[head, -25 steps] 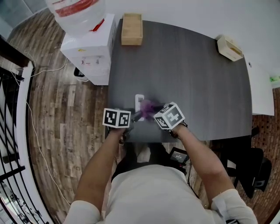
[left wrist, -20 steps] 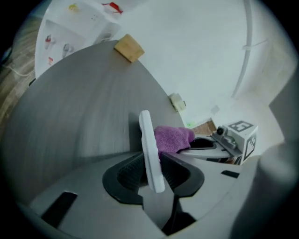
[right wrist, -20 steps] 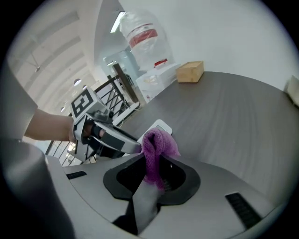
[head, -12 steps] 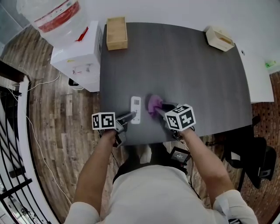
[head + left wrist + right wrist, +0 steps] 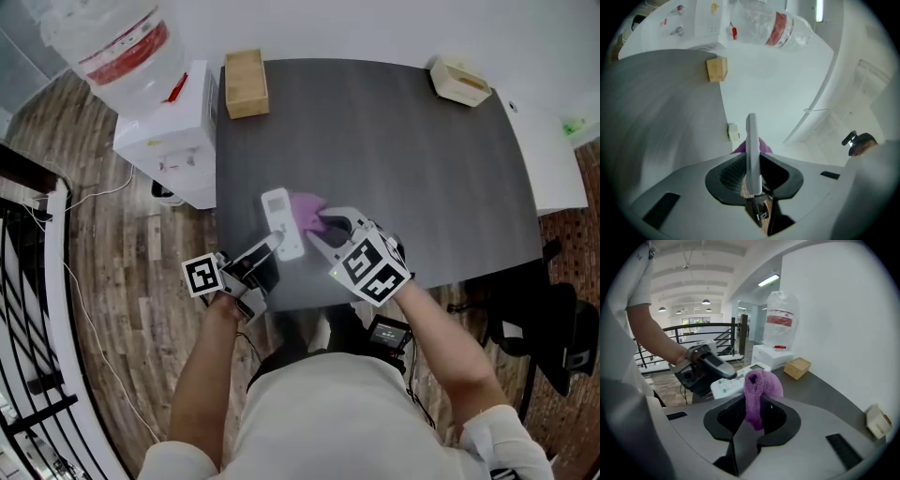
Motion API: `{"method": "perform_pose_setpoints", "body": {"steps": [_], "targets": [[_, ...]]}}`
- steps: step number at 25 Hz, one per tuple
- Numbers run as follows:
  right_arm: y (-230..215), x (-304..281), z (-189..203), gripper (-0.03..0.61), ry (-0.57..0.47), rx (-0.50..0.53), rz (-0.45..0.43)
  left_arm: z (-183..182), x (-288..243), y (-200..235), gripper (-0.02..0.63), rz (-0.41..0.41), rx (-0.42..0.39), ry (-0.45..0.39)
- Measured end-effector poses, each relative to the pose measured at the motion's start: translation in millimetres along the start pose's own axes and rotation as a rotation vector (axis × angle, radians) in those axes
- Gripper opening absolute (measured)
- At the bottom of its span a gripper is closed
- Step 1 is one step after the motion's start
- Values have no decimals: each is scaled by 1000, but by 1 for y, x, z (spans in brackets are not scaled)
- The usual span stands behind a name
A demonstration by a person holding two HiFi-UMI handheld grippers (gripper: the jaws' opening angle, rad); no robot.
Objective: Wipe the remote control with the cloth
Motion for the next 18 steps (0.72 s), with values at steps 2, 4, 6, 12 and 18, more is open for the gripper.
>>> {"method": "perform_pose_setpoints", "body": {"steps": [2, 4, 6, 12, 18], "targets": [[17, 7, 0, 87, -10, -5, -15, -3, 3, -6, 92, 4, -12, -32], [32, 15, 2, 86, -1, 13, -21, -2, 5, -9, 92, -5, -31, -50], [47, 24, 6, 87, 17, 51, -33, 0, 7, -11, 91, -21, -50, -66], [110, 47, 15, 87, 45, 171, -219, 5, 10, -16, 91, -122, -186, -58], [66, 78, 26, 87, 58, 65, 2, 25, -2, -52, 91, -447, -978, 220]]}}
Point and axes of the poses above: the fingertips, and each gripper's own axes: x backward along the fingers, y to its left, z out of its underside, the point moved 7 cm from there along x, backward along the fingers, and after that the axes turned 5 degrees about x, right-handed, at the moved point
